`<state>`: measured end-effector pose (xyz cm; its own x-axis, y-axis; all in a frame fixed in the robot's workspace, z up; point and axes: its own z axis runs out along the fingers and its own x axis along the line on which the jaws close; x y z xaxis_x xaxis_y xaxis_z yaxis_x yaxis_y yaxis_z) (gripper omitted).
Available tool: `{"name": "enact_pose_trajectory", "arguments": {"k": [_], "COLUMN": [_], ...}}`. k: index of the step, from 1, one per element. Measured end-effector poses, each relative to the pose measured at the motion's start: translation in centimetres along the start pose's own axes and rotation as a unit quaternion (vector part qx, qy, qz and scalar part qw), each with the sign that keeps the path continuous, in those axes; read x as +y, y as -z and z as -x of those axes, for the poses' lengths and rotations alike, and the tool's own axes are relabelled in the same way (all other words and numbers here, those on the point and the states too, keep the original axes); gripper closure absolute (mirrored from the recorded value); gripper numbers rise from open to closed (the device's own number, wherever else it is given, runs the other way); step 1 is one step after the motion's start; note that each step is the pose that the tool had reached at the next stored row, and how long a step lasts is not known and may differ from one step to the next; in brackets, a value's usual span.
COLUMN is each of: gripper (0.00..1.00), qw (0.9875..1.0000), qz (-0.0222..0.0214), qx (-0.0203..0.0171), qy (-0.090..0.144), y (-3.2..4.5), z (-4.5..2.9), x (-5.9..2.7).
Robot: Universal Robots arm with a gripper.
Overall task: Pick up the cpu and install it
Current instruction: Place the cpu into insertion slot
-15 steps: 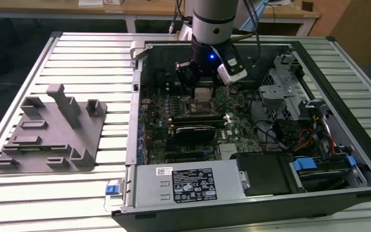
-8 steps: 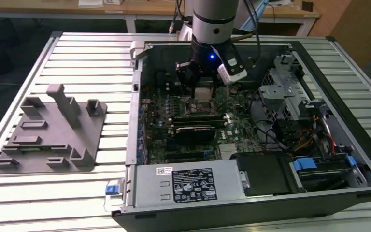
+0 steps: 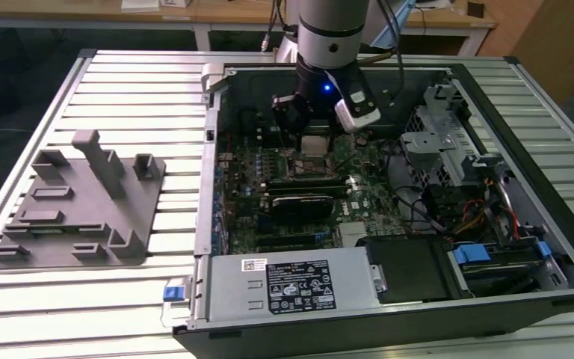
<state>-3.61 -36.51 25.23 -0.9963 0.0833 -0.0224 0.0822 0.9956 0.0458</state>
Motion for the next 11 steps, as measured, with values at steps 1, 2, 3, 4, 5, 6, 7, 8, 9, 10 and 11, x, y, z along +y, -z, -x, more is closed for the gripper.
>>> {"name": "enact_pose_trajectory", "arguments": {"k": [1, 2, 3, 4, 5, 6, 7, 8, 9, 10, 11], "gripper": [0.46, 0.46, 0.46, 0.46, 0.46, 0.46, 0.46, 0.46, 0.46, 0.46, 0.46], "qw": [1.0000, 0.9998, 0.9996, 0.9993, 0.9985, 0.9980, 0.9974, 0.9967, 0.9959, 0.9950, 0.9930], "qz": [-0.0002, -0.0004, -0.0006, -0.0008, -0.0012, -0.0014, -0.0016, -0.0018, -0.0020, -0.0022, -0.0026], "qx": [-0.0004, -0.0008, -0.0012, -0.0017, -0.0025, -0.0029, -0.0033, -0.0038, -0.0042, -0.0046, -0.0054], "qy": [-0.009, -0.018, -0.027, -0.036, -0.054, -0.063, -0.072, -0.082, -0.091, -0.099, -0.118], "y": [-0.01, -0.01, -0.02, -0.02, -0.04, -0.04, -0.05, -0.06, -0.07, -0.08, -0.09], "z": [0.00, 0.00, 0.00, 0.00, 0.00, 0.00, 0.00, 0.00, 0.00, 0.00, 0.00], "x": [0.00, 0.00, 0.00, 0.00, 0.00, 0.00, 0.00, 0.00, 0.00, 0.00, 0.00]}}
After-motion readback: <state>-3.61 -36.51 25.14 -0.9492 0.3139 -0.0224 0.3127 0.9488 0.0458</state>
